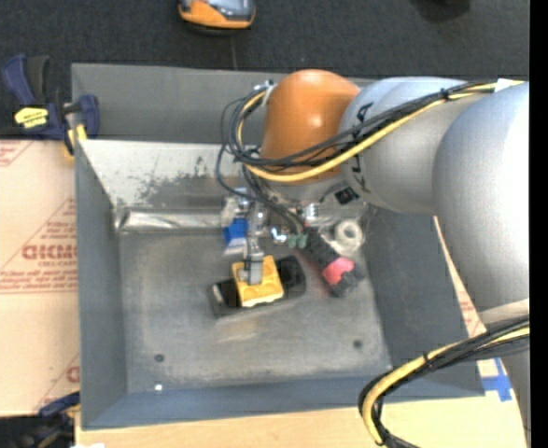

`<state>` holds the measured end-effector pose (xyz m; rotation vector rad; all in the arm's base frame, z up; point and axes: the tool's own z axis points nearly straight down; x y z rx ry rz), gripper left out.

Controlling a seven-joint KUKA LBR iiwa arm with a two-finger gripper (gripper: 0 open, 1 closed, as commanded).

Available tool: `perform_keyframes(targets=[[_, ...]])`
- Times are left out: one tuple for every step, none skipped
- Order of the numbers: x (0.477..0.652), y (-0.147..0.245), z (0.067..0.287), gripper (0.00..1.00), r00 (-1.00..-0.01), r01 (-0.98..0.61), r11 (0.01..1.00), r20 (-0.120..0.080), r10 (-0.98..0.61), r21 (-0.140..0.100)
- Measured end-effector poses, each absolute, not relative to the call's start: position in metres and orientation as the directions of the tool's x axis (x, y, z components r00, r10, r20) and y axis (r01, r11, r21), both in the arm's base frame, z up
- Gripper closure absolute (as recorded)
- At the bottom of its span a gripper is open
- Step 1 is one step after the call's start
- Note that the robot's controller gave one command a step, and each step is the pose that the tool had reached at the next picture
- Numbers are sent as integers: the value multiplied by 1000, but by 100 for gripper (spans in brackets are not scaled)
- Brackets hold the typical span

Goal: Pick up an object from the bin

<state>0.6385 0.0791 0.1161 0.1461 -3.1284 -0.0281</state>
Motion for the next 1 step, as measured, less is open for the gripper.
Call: perform_keyframes(targets=[[643, 76, 115, 0, -999, -28, 999, 16, -29, 22]])
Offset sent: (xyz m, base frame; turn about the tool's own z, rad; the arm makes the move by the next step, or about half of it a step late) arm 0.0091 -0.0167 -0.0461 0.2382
